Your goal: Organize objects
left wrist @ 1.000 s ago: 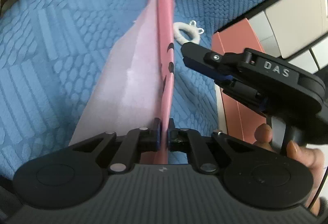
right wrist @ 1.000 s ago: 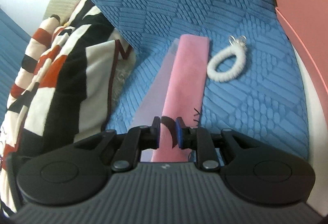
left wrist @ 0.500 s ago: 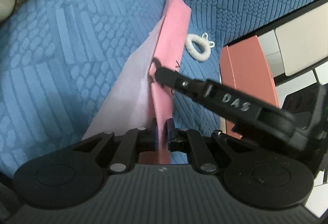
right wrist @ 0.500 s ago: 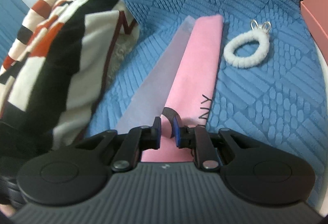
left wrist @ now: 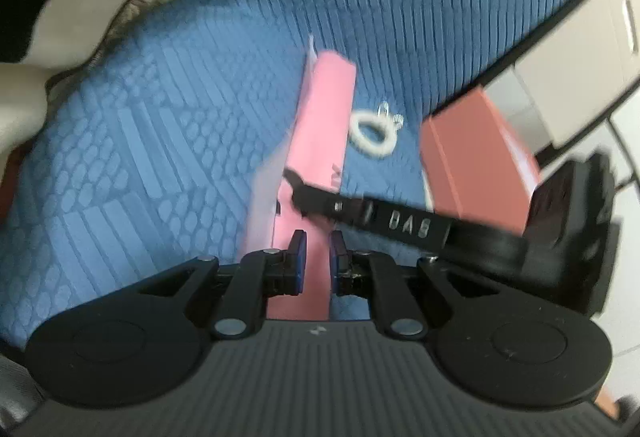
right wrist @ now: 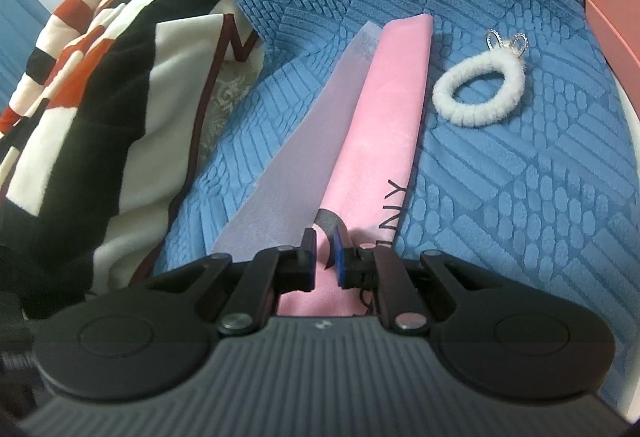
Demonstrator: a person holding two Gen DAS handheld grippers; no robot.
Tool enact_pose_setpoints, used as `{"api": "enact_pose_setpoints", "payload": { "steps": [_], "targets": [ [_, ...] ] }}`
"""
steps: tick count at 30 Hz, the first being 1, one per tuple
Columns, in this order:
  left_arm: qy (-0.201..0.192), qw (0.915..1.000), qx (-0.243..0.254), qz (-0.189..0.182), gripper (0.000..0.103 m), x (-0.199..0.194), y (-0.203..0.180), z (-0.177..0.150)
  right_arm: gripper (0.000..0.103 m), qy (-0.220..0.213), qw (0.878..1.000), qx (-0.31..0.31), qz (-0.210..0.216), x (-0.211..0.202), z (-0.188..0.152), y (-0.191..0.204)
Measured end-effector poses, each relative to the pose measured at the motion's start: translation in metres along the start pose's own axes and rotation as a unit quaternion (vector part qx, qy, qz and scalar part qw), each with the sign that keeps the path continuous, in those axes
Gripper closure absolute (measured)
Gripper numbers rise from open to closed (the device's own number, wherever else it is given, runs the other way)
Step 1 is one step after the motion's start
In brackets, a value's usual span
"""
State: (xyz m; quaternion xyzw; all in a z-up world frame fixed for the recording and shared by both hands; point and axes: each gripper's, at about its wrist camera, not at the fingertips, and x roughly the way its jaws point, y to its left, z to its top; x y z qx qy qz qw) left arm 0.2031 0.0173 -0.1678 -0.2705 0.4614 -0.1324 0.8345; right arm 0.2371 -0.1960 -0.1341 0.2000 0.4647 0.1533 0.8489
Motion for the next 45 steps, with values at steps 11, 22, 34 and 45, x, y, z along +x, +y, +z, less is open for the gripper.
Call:
{"api": "enact_pose_setpoints", "payload": {
  "steps": [11,22,34,45],
  "targets": [
    [0.029,0.9959,0.065,0.056,0.091,0.012,-0.011,-0.011,0.090,-0.014,1.000,0.006,-0.020,-0.001,0.005,-0.003],
    [0.029,0.9969,0.052,0.052,0.091,0.013,-0.008,-0.010,0.060,-0.038,0.997,0.065,-0.030,-0.002,0.028,-0.033],
    [0.026,0.9972,0.047,0.051,0.091,0.013,-0.007,-0.011,0.079,-0.002,0.993,0.109,0.037,-0.003,0.014,-0.040],
    [0.014,0.9978,0.045,0.047,0.091,0.010,-0.006,-0.011,0.091,0.022,0.995,0.083,0.056,-0.003,0.005,-0.022]
  ]
}}
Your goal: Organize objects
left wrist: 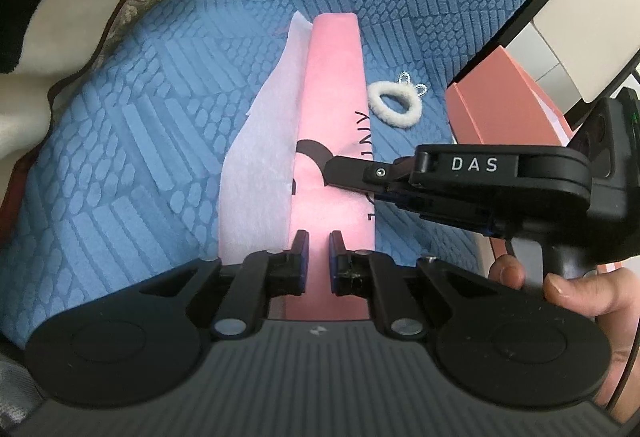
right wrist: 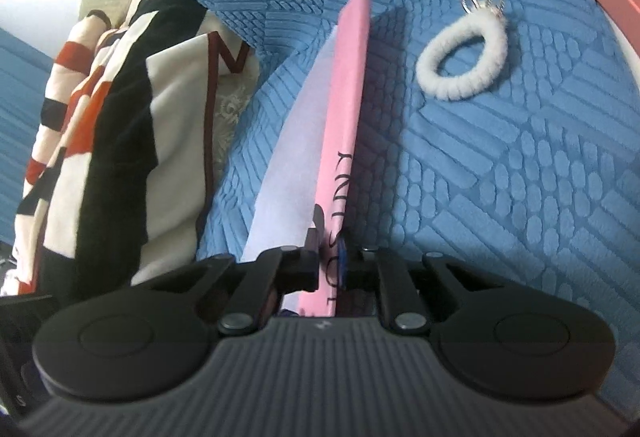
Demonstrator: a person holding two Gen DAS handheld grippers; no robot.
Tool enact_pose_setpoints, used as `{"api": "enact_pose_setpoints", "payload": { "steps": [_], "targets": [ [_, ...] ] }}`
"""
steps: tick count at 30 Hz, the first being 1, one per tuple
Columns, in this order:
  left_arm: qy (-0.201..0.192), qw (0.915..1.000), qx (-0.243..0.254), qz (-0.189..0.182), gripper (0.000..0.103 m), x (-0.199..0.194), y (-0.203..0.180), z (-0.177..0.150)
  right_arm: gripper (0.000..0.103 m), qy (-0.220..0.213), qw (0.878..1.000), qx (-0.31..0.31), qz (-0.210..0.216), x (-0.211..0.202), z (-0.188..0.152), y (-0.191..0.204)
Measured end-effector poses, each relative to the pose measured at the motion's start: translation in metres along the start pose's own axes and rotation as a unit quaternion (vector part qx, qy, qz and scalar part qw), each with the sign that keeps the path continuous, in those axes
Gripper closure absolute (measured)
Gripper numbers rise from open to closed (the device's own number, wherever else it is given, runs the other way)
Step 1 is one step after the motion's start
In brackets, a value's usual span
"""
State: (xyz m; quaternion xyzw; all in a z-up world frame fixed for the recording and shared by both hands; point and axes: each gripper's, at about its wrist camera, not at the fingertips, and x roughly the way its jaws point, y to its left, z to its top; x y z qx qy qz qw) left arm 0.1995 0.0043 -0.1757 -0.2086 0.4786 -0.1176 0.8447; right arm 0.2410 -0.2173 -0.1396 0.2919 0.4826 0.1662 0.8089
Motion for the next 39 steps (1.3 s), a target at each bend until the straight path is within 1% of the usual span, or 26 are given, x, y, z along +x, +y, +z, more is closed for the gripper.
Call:
{"api": "enact_pose_setpoints", "payload": {
  "steps": [3,5,6,7,9,11,13,16,18,20,22,23,25,27,30,34,37,39],
  "targets": [
    [0.000,0.9999,0.003,-0.011,0.090,-0.001,-0.002,0.000,0.091,0.001,1.000,-0.005,-0.006,0.000,0.001,0.002],
    [0.001,0.9998,0.005,-0.018,0.087,-0.001,-0.003,-0.001,0.092,0.000,1.000,-0.006,-0.009,-0.002,0.000,0.002],
    [0.000,0.9998,0.010,-0.018,0.079,-0.002,-0.005,-0.001,0.092,0.000,1.000,-0.006,-0.010,-0.003,0.001,0.002],
    [-0.001,0.9997,0.016,-0.018,0.068,-0.003,-0.007,-0.002,0.092,-0.001,1.000,-0.007,-0.014,-0.003,0.000,0.002],
    [-0.005,0.9993,0.029,-0.021,0.057,-0.004,-0.012,-0.002,0.092,0.000,1.000,-0.012,-0.017,-0.004,0.001,0.003],
    [-0.006,0.9986,0.043,-0.029,0.056,-0.006,-0.017,-0.004,0.092,-0.002,1.000,-0.014,-0.017,-0.006,0.001,0.003],
    [-0.006,0.9976,0.063,-0.029,0.055,-0.005,-0.024,-0.007,0.092,-0.002,1.000,-0.013,-0.019,-0.008,0.000,0.002],
    [-0.004,0.9947,0.103,-0.004,0.055,0.001,-0.038,-0.012,0.094,-0.004,1.000,-0.011,-0.023,-0.013,-0.001,0.003],
    [0.000,0.9914,0.131,0.002,0.055,0.003,-0.045,-0.017,0.095,-0.007,0.999,-0.011,-0.029,-0.016,-0.002,0.004],
    [0.006,0.9872,0.159,0.011,0.057,0.007,-0.052,-0.022,0.096,-0.007,0.999,-0.014,-0.036,-0.020,-0.002,0.004],
    [0.005,0.9850,0.172,0.016,0.064,0.009,-0.055,-0.025,0.096,-0.007,0.999,-0.014,-0.041,-0.021,-0.003,0.004],
    [0.004,0.9855,0.169,0.015,0.065,0.009,-0.055,-0.025,0.096,-0.007,0.999,-0.015,-0.044,-0.021,-0.003,0.004],
    [0.004,0.9884,0.152,0.005,0.073,0.007,-0.050,-0.022,0.093,-0.009,0.998,-0.020,-0.053,-0.021,-0.003,0.004],
    [0.007,0.9929,0.118,-0.013,0.077,0.006,-0.040,-0.018,0.092,-0.012,0.998,-0.028,-0.056,-0.022,-0.003,0.006],
    [0.011,0.9974,0.058,-0.041,0.084,0.004,-0.023,-0.009,0.090,-0.019,0.998,-0.040,-0.047,-0.024,-0.002,0.011],
    [0.016,0.9978,-0.008,-0.063,0.090,0.001,-0.002,-0.003,0.086,-0.037,0.998,-0.046,-0.028,-0.030,-0.001,0.016],
    [0.020,0.9966,-0.046,-0.065,0.095,0.000,0.009,-0.003,0.086,-0.046,0.998,-0.050,-0.010,-0.032,0.000,0.020],
    [0.027,0.9955,-0.067,-0.061,0.095,0.004,0.016,-0.002,0.087,-0.046,0.997,-0.055,-0.004,-0.030,0.000,0.023]
  ]
}}
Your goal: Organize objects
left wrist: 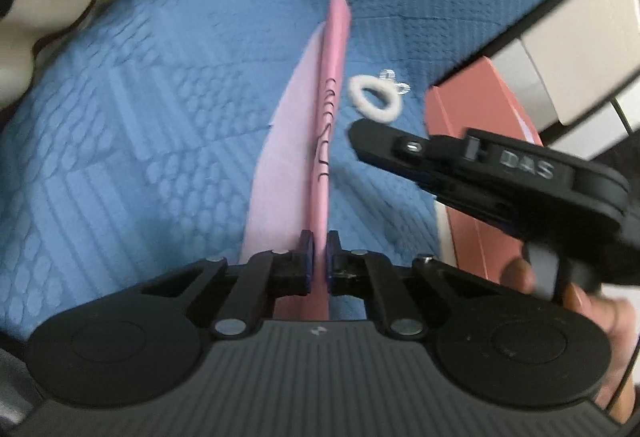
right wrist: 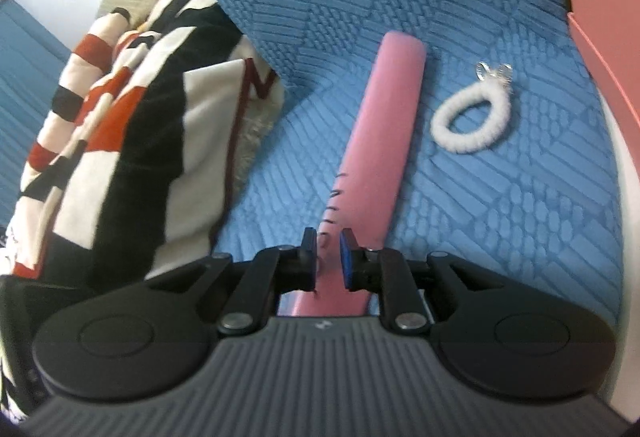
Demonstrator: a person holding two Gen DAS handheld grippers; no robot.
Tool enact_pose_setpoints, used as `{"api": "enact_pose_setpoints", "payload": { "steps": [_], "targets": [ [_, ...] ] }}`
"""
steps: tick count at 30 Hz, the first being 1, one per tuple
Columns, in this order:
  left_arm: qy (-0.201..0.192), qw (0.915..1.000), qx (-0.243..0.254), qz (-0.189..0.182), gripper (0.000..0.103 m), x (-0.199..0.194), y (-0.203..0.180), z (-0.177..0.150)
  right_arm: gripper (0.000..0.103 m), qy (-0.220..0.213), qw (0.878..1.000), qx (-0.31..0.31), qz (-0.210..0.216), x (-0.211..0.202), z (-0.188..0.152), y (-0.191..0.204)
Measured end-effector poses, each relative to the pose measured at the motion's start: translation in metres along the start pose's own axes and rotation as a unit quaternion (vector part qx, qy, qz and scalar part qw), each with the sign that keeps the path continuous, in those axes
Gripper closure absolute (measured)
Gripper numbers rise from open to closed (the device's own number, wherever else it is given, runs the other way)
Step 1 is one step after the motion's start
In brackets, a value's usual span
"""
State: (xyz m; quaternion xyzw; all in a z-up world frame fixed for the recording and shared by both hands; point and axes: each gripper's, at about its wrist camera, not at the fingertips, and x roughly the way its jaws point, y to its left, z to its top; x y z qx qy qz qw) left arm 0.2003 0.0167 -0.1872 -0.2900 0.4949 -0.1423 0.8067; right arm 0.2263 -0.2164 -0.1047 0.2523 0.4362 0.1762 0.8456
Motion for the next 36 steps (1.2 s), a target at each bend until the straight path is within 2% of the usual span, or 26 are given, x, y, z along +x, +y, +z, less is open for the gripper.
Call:
{"api": "enact_pose_setpoints", "payload": {
  "steps": [3,9,13,16,19,22,24,28,33,36],
  "targets": [
    [0.009,0.9998,-0.017,0.000,0.095,0.003,0.006,0.001,0.088,0.010,1.000,-0.005,0.002,0.008,-0.003,0.004],
    [0.011,0.9998,-0.010,0.013,0.095,0.004,0.003,0.001,0.089,0.039,0.999,-0.028,-0.015,0.029,-0.009,0.008],
    [0.008,0.9998,-0.007,0.019,0.092,0.002,0.004,0.006,0.090,0.053,0.996,-0.069,-0.034,0.037,-0.012,0.014],
    [-0.005,0.9996,-0.014,0.025,0.087,-0.003,0.007,0.011,0.094,0.060,0.995,-0.074,-0.042,0.041,-0.013,0.014],
    [-0.026,0.9990,-0.018,0.031,0.087,-0.014,0.009,0.015,0.094,0.060,0.995,-0.065,-0.039,0.042,-0.012,0.011],
    [-0.061,0.9971,0.001,0.046,0.087,-0.028,0.006,0.015,0.094,0.058,0.996,-0.060,-0.037,0.041,-0.012,0.009],
    [-0.075,0.9963,0.010,0.040,0.087,-0.033,0.003,0.016,0.094,0.057,0.996,-0.055,-0.035,0.041,-0.012,0.008],
    [-0.058,0.9972,0.037,0.027,0.087,-0.027,-0.005,0.012,0.095,0.055,0.997,-0.045,-0.034,0.041,-0.012,0.007],
    [-0.019,0.9950,0.076,0.062,0.087,-0.008,-0.012,0.001,0.095,0.052,0.998,-0.031,-0.034,0.040,-0.012,0.005],
    [-0.019,0.9935,0.082,0.076,0.087,-0.002,-0.012,0.000,0.096,0.048,0.998,-0.033,-0.038,0.040,-0.014,0.007]
  ]
}}
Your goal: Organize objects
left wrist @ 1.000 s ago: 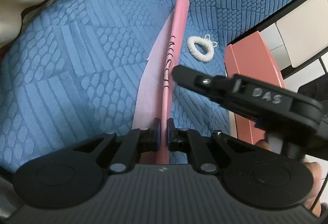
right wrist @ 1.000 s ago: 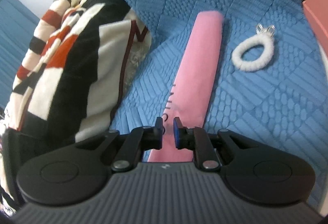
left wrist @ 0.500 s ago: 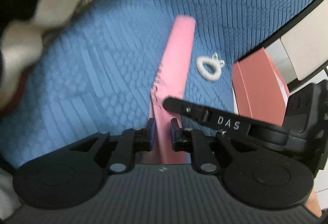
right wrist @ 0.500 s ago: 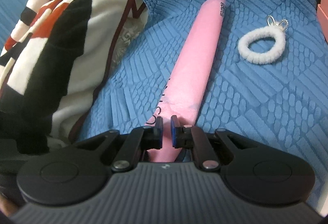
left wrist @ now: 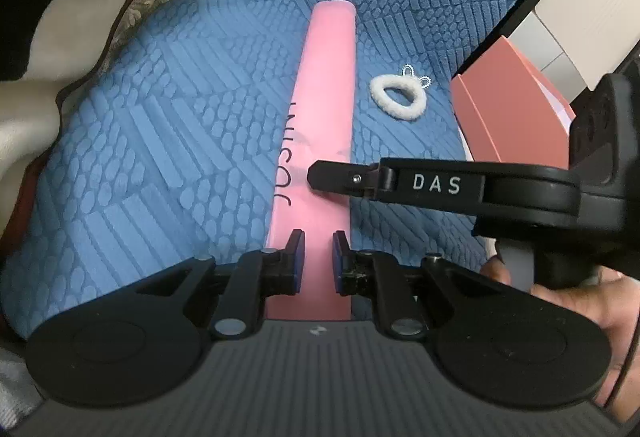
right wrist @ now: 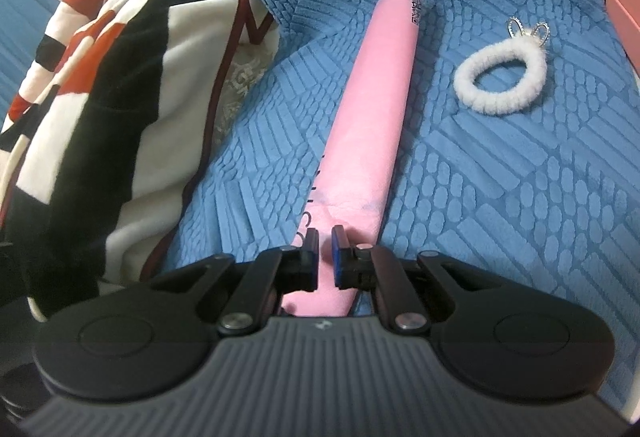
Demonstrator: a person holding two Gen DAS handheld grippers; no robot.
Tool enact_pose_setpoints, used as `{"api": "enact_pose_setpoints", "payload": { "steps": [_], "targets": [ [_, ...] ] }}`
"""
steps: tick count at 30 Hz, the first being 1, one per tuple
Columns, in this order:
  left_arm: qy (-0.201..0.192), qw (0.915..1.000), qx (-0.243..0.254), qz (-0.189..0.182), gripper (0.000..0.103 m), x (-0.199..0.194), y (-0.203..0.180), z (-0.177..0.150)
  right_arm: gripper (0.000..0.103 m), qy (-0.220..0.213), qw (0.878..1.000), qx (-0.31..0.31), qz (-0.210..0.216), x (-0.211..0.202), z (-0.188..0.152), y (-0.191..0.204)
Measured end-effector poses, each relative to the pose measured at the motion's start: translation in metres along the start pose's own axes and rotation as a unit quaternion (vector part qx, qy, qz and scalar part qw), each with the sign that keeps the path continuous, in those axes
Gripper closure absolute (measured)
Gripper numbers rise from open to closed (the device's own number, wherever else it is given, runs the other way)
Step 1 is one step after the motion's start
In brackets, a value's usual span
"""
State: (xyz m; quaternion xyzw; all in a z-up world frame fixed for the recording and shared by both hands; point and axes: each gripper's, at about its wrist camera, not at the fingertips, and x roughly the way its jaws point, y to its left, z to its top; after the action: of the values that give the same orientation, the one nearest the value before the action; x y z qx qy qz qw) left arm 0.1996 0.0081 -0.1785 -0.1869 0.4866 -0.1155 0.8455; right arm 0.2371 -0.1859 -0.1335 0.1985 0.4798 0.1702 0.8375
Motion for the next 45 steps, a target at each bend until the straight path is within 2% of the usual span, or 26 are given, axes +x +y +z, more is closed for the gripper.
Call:
{"api": "enact_pose_setpoints", "payload": {
  "steps": [6,7,10,12,13,14,15,27,32,37,39,42,45],
  "targets": [
    [-0.004,0.9999,0.005,0.013,0.087,0.000,-0.001,0.000,0.094,-0.023,1.000,-0.004,-0.020,-0.004,0.004,0.001],
    [-0.004,0.9999,0.004,0.012,0.087,0.000,0.000,0.000,0.088,-0.033,0.999,-0.004,-0.028,-0.005,0.006,0.000],
    [-0.004,0.9999,0.005,0.011,0.087,0.000,-0.001,0.000,0.086,-0.052,0.998,-0.008,-0.045,-0.009,0.018,-0.005],
    [-0.003,0.9999,0.005,0.011,0.087,0.000,-0.002,-0.001,0.075,-0.063,0.997,-0.001,-0.049,-0.009,0.026,-0.011],
    [-0.004,0.9999,0.004,0.011,0.087,0.000,-0.002,-0.001,0.062,-0.067,0.997,0.002,-0.046,-0.009,0.030,-0.013],
    [-0.004,0.9999,0.004,0.011,0.087,-0.001,-0.002,-0.001,0.057,-0.071,0.996,0.005,-0.046,-0.008,0.035,-0.016],
    [-0.003,0.9999,0.003,0.010,0.087,0.000,-0.002,-0.001,0.056,-0.072,0.996,0.007,-0.048,-0.006,0.039,-0.019],
    [-0.001,1.0000,-0.004,0.003,0.087,0.001,0.001,0.001,0.058,-0.078,0.995,0.005,-0.059,0.018,0.081,-0.044],
    [-0.002,1.0000,-0.005,0.003,0.087,0.001,0.001,0.001,0.058,-0.069,0.997,0.015,-0.028,0.031,0.094,-0.056],
    [-0.002,1.0000,-0.004,0.002,0.088,0.001,0.001,0.001,0.057,-0.055,0.997,0.041,0.040,0.037,0.100,-0.061],
    [-0.002,1.0000,-0.005,0.002,0.088,0.001,0.001,0.001,0.062,-0.055,0.997,0.036,0.044,0.037,0.098,-0.057],
    [-0.002,1.0000,-0.005,0.002,0.088,0.001,0.000,0.001,0.078,-0.065,0.997,0.020,0.038,0.032,0.097,-0.048],
    [-0.003,1.0000,-0.008,0.000,0.088,0.002,0.002,0.001,0.085,-0.081,0.994,0.033,0.060,0.019,0.095,-0.046]
  ]
}}
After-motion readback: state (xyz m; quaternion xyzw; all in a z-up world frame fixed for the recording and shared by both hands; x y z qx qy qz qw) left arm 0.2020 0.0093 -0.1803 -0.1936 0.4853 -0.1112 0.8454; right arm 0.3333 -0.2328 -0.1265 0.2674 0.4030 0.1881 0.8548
